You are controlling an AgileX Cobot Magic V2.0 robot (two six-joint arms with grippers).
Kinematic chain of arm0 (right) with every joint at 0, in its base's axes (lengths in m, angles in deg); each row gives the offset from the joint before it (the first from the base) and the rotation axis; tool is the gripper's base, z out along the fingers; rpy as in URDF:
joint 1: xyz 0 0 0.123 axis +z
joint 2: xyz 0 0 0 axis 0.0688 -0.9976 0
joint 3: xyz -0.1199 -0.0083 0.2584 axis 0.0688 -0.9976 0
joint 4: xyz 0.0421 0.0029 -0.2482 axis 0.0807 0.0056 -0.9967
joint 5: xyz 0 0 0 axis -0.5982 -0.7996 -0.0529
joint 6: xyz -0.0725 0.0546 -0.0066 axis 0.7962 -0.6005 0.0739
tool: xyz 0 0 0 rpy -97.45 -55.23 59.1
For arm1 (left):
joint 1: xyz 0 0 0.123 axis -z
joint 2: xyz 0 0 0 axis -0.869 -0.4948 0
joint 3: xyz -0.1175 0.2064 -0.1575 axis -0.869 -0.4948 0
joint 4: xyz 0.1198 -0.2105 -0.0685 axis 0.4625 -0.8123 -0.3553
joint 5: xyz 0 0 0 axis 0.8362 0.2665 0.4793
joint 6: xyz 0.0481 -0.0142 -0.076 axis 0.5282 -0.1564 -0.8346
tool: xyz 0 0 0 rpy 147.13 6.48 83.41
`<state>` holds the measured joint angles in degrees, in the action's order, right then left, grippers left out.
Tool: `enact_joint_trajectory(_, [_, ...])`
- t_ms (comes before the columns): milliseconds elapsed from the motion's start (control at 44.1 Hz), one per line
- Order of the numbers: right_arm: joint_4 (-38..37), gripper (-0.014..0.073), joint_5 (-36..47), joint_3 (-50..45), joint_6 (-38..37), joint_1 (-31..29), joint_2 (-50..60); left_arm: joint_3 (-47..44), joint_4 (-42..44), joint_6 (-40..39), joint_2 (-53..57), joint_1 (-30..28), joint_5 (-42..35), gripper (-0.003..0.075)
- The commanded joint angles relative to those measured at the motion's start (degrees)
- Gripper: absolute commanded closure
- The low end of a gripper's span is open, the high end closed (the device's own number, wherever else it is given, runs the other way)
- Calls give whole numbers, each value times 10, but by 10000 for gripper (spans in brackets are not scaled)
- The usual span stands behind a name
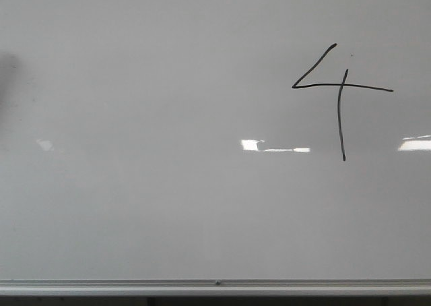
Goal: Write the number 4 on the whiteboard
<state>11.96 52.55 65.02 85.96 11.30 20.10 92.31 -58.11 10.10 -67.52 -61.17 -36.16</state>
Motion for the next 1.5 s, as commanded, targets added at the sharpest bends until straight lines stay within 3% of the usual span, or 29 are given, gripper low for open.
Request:
enact_joint_trajectory(0, [24,656,16,15,1,-2,2,15,-3,-2,-1,3,-38,741])
enact_joint_trajectory(567, [24,656,16,15,1,-2,2,14,24,-4,-1,3,-46,741])
enact_joint_trajectory(793, [24,656,14,15,1,-2,2,-27,253,-206,77,5,-45,741])
enact_joint_trajectory(1133, [24,656,14,15,1,-2,2,-209,273,-292,273,0,-46,741])
enact_joint_trajectory(1269, [24,656,12,15,1,-2,2,-259,273,-295,273,-2,-85,741])
enact_joint_trajectory(1473, [24,656,12,15,1,-2,2,-259,273,-295,274,-2,-75,741])
